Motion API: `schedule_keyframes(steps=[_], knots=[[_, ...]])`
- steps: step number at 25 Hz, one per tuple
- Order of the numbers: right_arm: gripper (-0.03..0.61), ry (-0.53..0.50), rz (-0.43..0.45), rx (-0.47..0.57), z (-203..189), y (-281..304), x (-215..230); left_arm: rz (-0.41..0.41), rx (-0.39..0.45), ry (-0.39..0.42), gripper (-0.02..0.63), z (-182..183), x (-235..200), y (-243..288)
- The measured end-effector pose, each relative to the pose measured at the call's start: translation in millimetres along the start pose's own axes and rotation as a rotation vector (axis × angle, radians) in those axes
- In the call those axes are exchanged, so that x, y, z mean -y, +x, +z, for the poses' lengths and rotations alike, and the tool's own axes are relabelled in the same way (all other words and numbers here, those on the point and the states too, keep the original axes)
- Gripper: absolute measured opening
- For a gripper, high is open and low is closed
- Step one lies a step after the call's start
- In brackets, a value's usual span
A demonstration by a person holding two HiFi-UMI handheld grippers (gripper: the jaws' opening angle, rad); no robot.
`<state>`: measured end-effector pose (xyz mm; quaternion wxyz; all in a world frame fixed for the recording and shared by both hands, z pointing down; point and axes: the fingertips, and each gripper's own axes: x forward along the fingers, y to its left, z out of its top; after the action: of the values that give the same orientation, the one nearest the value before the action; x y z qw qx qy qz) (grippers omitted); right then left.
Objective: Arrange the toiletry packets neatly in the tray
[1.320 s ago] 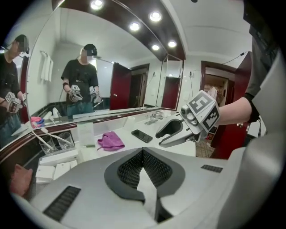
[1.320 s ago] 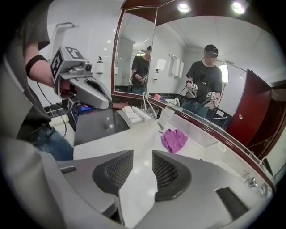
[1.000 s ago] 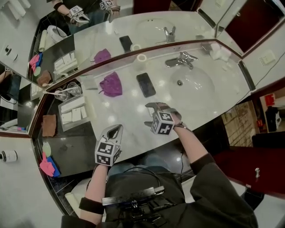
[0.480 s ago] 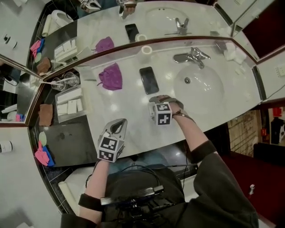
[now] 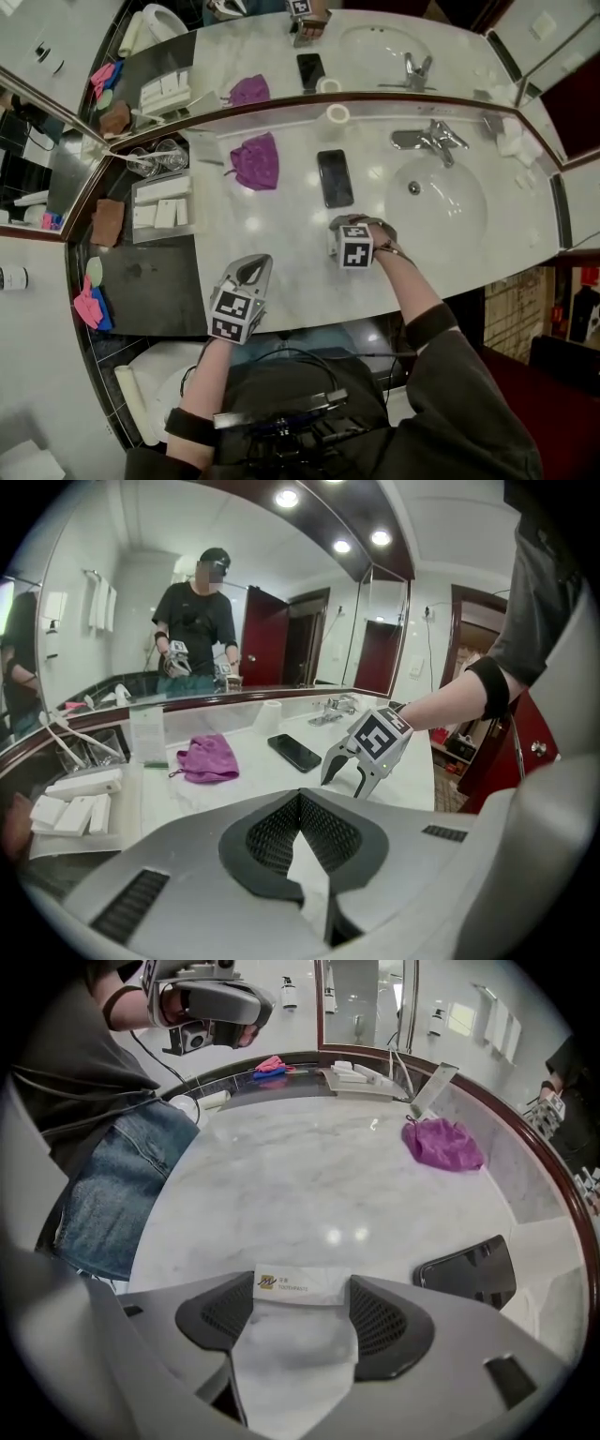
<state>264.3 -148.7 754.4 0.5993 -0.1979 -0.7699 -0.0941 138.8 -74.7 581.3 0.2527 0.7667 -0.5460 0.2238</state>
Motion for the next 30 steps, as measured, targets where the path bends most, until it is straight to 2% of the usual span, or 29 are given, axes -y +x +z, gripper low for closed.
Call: schedule_keyframes(steps=[6,12,23,30], knots=[[0.331,0.002,-0.026,0.02,4,-5,3,0.041,0.006,-0.006,0.002,-7,-8,-5],[0.331,0.072,-0.094,0.14,31,-33,11,0.041,0.02,-0.009,0.002,-4,-9,-14],[0.333,0.07,-0.231,0.327,126,-101,4,0.085,0.067,-0.021,0.002,-5,-48,-55],[0.333,0.074,-0.265,0.423,199,-123,-18,0.113,0.08,-0.028,0.002,-11,-83,-98]])
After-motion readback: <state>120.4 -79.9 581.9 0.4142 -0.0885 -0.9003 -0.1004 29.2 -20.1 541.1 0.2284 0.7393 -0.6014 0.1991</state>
